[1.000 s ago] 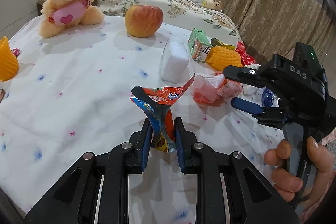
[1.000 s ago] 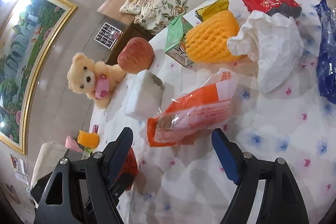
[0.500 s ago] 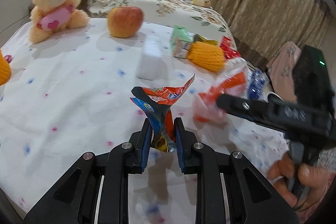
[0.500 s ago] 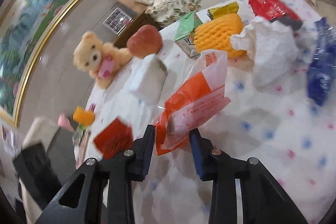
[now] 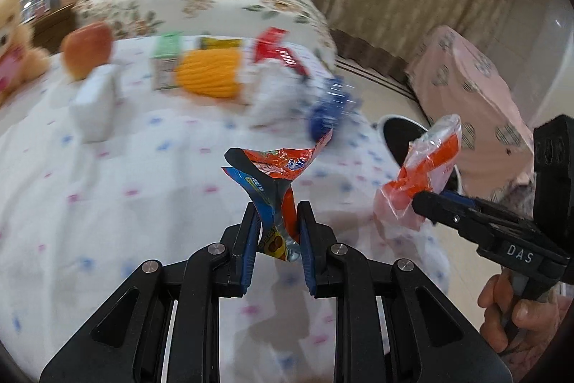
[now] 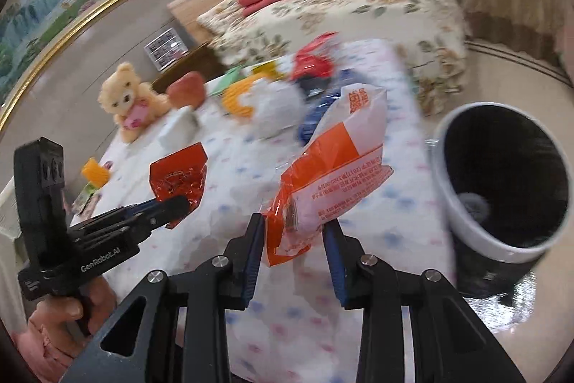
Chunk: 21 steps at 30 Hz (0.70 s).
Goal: Collect trash
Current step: 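Carry both wrappers over the bin and open both tools to release them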
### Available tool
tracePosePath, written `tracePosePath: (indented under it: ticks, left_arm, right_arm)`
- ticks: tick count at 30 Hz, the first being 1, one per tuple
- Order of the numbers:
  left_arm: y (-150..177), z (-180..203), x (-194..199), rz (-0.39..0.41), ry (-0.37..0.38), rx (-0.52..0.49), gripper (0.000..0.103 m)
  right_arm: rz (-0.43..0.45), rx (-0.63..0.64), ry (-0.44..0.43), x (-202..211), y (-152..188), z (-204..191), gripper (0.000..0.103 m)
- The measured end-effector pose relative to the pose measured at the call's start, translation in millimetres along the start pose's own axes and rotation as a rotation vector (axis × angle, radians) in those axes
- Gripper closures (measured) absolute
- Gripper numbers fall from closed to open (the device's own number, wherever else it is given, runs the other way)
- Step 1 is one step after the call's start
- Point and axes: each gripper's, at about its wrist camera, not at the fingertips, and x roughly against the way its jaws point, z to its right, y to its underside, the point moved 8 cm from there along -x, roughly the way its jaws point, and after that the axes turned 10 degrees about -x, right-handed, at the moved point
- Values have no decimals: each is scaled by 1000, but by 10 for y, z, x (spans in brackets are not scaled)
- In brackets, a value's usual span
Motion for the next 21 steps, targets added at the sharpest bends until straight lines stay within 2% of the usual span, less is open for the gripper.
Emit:
tracePosePath:
  ticks: [8,21]
  left_arm:
    - [-226,694,-222,-17,68,-112,83]
    - [-515,1339,-616,-51,129,-197,83]
  right_arm:
    - [76,-55,82,318,-163,550,69]
    - [102,-86,203,489,-290,1277,68]
